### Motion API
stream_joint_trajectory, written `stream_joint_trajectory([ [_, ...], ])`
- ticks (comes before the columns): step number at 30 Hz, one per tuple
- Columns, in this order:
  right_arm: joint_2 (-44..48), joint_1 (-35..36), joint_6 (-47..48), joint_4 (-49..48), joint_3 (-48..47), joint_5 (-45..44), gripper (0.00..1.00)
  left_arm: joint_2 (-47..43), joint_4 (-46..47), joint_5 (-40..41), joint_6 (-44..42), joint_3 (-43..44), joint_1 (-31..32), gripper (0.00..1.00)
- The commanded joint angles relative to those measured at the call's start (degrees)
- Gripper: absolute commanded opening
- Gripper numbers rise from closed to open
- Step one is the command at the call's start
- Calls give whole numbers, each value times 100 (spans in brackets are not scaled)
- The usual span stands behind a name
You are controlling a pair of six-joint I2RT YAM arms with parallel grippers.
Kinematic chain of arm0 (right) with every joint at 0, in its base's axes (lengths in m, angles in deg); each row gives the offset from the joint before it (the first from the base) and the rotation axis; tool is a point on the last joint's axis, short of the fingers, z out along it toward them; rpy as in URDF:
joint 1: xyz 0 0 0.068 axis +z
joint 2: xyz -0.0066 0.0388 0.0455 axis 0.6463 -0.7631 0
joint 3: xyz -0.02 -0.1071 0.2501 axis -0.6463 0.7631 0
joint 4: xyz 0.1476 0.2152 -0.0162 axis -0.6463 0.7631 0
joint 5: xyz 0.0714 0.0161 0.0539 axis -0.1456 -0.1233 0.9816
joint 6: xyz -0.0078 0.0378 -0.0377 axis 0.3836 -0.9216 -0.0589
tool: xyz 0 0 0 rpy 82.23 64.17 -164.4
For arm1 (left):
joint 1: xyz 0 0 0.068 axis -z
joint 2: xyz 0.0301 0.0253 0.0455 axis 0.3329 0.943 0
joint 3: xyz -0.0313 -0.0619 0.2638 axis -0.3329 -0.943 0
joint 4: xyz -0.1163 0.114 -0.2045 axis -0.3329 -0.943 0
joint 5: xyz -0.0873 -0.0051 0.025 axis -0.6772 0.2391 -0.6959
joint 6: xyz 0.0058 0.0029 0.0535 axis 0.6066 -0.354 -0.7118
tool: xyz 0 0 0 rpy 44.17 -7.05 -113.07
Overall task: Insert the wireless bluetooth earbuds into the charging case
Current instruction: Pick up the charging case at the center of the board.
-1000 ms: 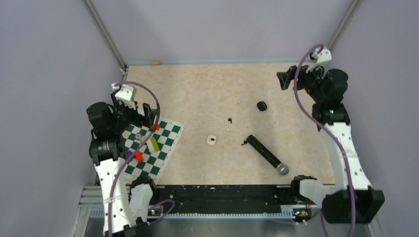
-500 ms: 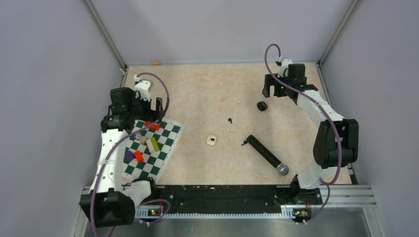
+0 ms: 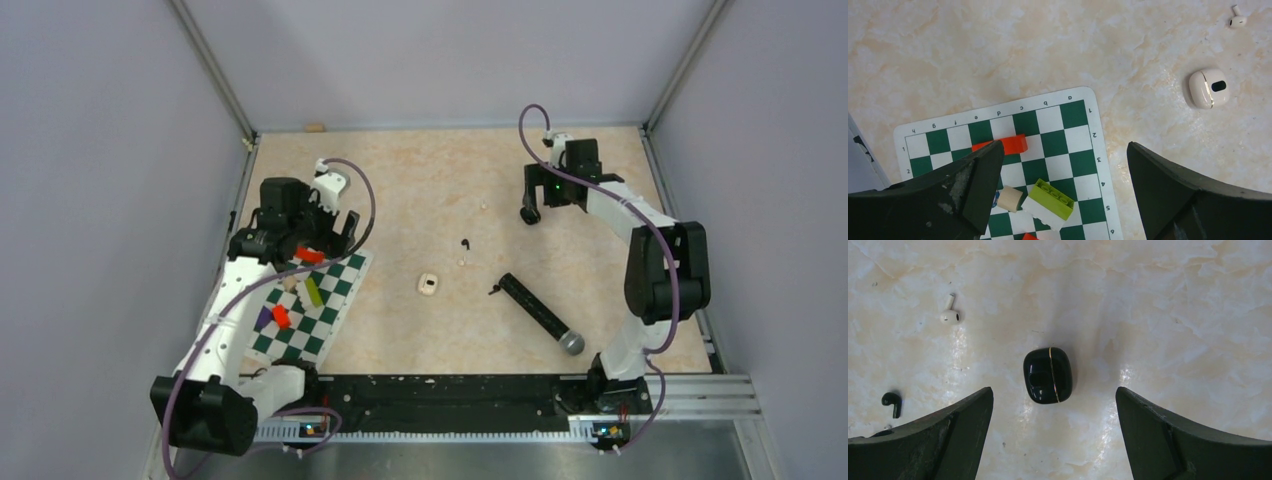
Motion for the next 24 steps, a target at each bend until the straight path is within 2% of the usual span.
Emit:
stream_joint_trajectory([
  [1,-89,16,80,-142,22,-70,91,-444,404,-400,-77,-291,5,99],
  [9,-356,16,200,-132,5,-68,90,-582,414,-722,-81,-468,4,99],
  [24,-682,279,458,-60,-47,-184,84,-486,435,-771,-95,-539,-4,99],
])
